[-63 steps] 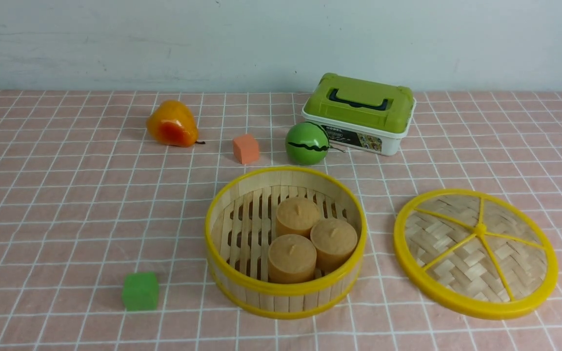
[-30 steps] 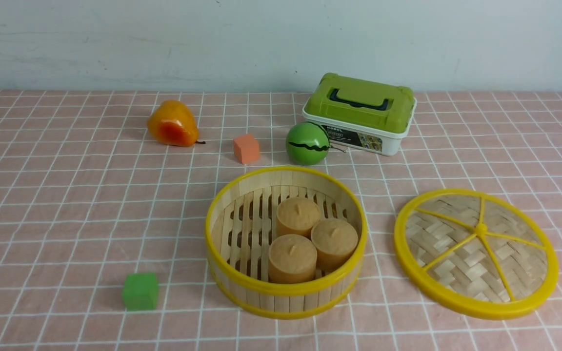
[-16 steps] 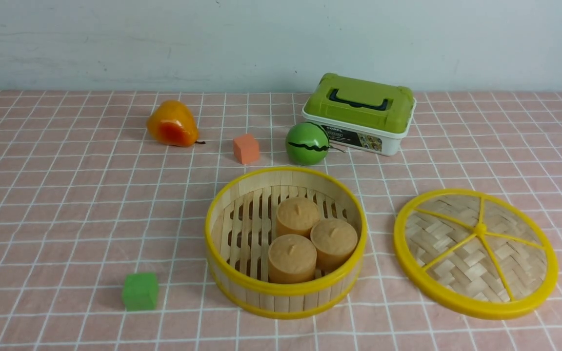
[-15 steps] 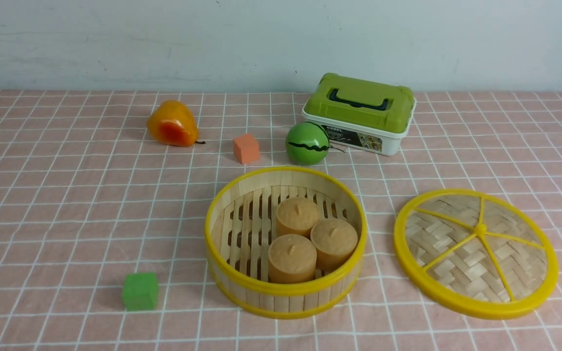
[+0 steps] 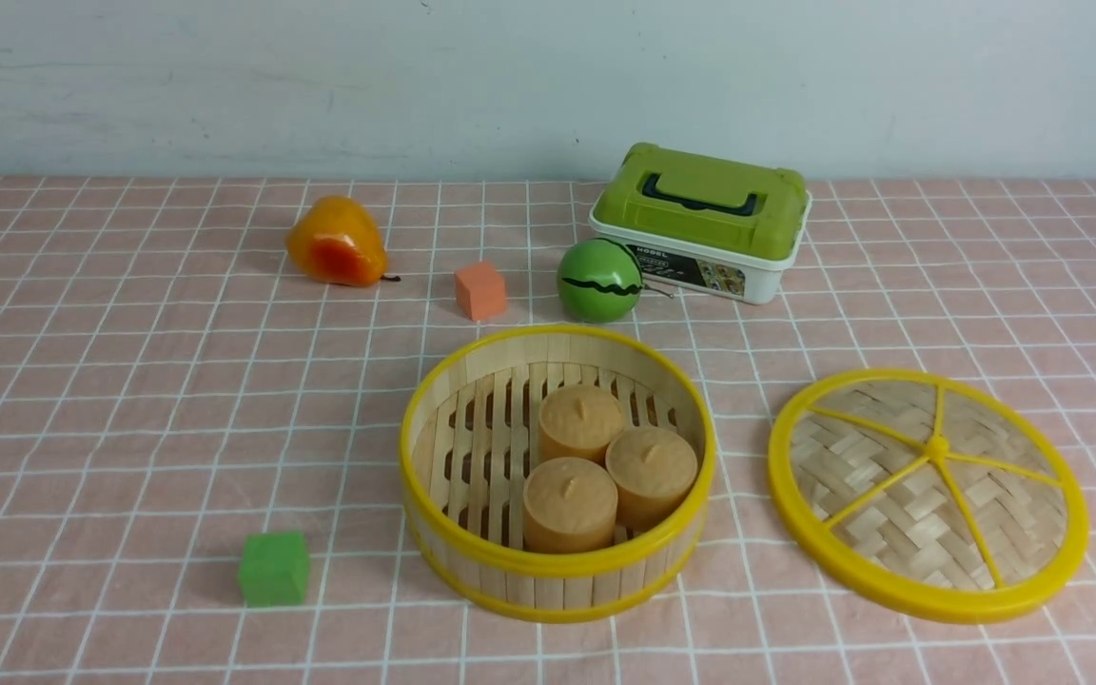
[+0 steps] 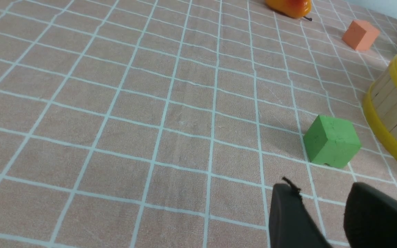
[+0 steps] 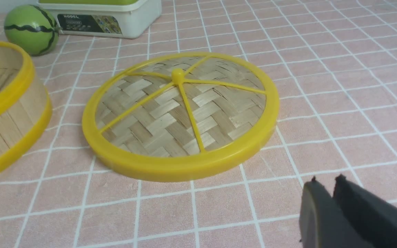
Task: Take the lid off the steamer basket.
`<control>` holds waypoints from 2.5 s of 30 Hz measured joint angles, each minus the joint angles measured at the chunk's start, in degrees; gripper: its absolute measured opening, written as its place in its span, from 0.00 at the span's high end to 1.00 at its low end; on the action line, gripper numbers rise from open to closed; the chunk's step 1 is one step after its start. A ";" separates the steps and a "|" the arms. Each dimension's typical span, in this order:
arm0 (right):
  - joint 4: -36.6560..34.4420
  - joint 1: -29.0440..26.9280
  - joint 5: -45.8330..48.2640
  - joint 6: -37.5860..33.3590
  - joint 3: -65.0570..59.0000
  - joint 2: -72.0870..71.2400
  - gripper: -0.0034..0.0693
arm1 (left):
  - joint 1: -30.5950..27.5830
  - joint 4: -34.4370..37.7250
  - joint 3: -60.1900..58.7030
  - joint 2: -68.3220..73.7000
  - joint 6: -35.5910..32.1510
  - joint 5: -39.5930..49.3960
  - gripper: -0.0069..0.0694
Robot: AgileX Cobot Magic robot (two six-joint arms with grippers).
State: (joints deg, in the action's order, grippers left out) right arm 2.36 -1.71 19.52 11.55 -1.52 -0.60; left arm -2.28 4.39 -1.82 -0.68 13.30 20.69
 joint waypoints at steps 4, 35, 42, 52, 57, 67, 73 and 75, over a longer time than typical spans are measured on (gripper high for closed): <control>0.26 0.00 2.03 0.00 0.32 0.00 0.89 | 0.00 0.00 0.00 0.00 0.00 0.00 0.60; 0.26 0.00 2.73 0.00 0.50 0.00 0.83 | 0.00 0.00 0.00 0.00 0.00 0.00 0.60; 0.26 0.00 2.73 0.00 0.50 0.00 0.82 | 0.00 0.26 0.00 0.00 0.00 0.00 0.60; 0.26 0.00 2.73 0.00 0.50 0.00 0.82 | 0.00 0.54 0.00 0.00 0.00 0.00 0.60; 0.26 0.00 2.73 0.00 0.50 0.00 0.81 | 0.00 0.54 0.00 0.00 0.00 0.00 0.60; 0.26 0.00 2.73 0.00 0.50 0.00 0.79 | 0.00 0.59 0.00 0.00 0.00 0.00 0.60; 0.26 0.00 2.73 0.00 0.50 0.00 0.79 | 0.00 0.59 0.00 0.00 0.00 0.00 0.60; 0.26 0.00 2.73 0.00 0.50 0.00 0.79 | 0.00 0.59 0.00 0.00 0.00 0.00 0.60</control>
State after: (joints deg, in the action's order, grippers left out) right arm 2.62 -1.71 22.25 11.55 -1.01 -0.60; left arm -2.28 4.98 -1.82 -0.68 13.30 20.69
